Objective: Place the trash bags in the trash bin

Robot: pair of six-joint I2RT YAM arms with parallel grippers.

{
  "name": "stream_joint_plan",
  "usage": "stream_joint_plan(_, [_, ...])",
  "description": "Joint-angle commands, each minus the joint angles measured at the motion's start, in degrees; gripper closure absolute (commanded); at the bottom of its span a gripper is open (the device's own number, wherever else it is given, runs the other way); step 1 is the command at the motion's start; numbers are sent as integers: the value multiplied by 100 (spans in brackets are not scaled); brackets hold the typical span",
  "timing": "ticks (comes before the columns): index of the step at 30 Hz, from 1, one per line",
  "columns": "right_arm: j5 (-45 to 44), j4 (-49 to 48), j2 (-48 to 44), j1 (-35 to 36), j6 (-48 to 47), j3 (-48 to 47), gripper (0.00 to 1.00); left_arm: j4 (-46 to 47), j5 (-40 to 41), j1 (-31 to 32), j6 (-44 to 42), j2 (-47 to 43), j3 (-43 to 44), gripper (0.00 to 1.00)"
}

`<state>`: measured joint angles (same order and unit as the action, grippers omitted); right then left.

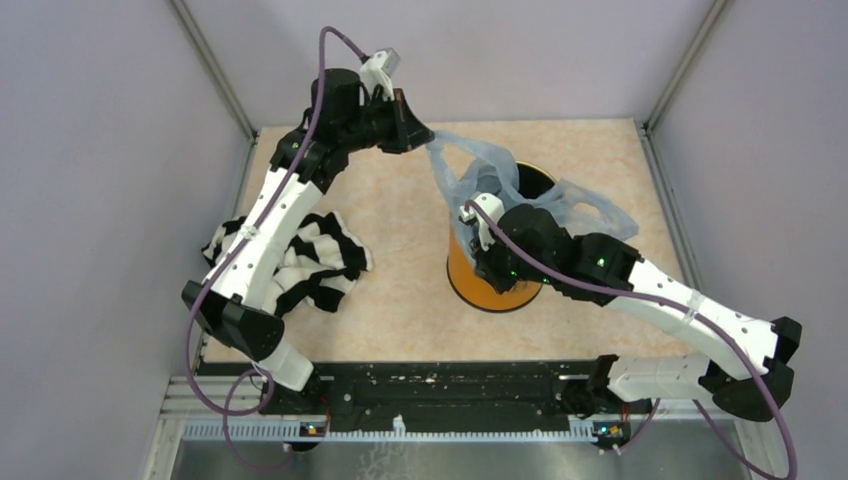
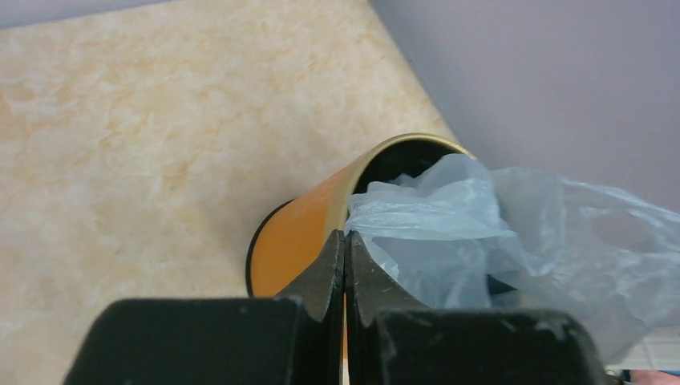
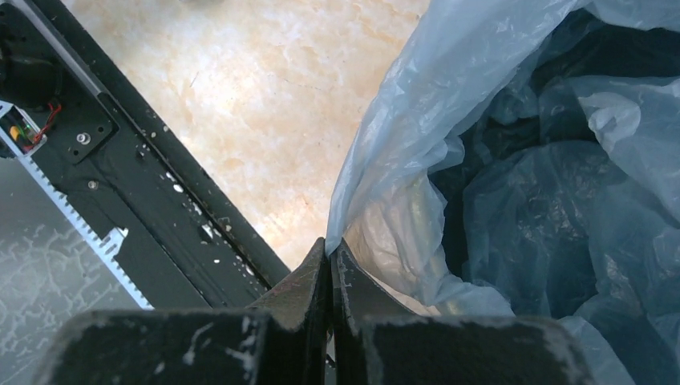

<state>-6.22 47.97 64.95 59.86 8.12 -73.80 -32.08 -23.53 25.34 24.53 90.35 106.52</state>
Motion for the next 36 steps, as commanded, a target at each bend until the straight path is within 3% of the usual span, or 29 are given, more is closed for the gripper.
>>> stream_joint_plan(1, [-112,-47,-222,87,229,155,100,-176,438,-49,-470,226,-161,100])
stream_joint_plan(3, [-205,3,-253,87,269,129,99,-87,434,-52,-476,194,-354,100])
stream_joint_plan(5, [-281,45,-307,88,310,20,91,-29,478,-49,-517,156,-486,100])
stream_joint_plan(10, [-401,171,-411,88,392,-442,53,-39,535,-52,-617,112,-644,100])
stream_joint_plan(14, [-732,228,-414,88,552,-981,39,73,456,-49,-629,-62,-900,100])
stream_joint_plan(21, [-2007,275,-130,86,684,-1720,43,96,413,-48,-599,-404,-1037,100])
stream_joint_plan(28, [-1397,12,276,92,545,-1414,41,-71,403,-47,-665,-725,-1121,100])
stream_joint_plan(30, [-1379,-2,336,89,571,-1328,44,-125,542,-51,-741,-821,-1207,100])
stream_joint_plan(36, [-1099,12,227,88,619,-1049,68,-249,832,-63,-878,-1031,-1564,100])
